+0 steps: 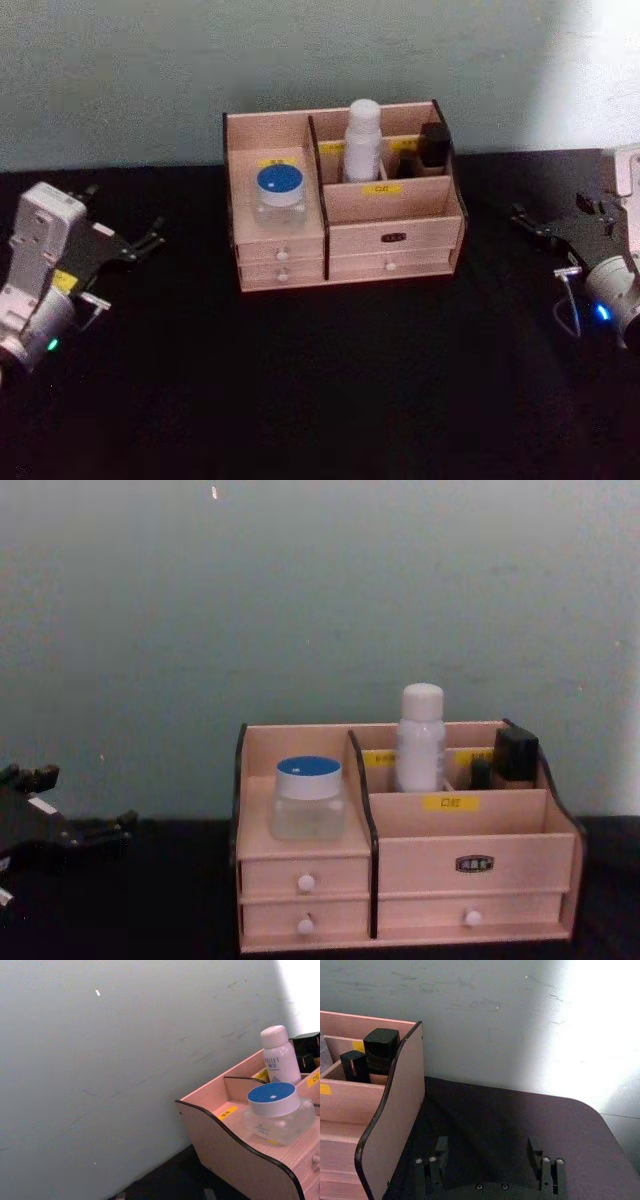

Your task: Pick up the facial cleanser and watermelon frost from the table and place them into the tiered storage box.

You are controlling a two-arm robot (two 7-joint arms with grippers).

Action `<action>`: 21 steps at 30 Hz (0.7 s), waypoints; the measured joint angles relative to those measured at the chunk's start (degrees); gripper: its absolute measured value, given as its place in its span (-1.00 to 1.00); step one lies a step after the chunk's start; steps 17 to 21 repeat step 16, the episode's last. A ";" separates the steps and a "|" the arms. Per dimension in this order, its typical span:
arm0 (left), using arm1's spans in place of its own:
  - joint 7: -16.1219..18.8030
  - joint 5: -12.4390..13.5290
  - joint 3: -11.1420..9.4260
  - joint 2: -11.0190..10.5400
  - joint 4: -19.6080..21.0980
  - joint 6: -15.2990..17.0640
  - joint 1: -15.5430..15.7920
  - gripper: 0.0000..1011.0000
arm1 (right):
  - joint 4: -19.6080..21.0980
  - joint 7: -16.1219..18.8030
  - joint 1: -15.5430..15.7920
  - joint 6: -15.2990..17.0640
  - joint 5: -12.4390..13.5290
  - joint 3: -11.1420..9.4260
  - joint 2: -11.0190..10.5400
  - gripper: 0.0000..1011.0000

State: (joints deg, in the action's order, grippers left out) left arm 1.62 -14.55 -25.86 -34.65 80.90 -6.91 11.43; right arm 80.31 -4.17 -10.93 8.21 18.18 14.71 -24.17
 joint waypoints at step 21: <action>0.00 0.00 0.00 0.00 0.00 0.00 0.00 0.98 | 0.01 0.00 0.00 0.02 0.04 0.00 0.00 0.98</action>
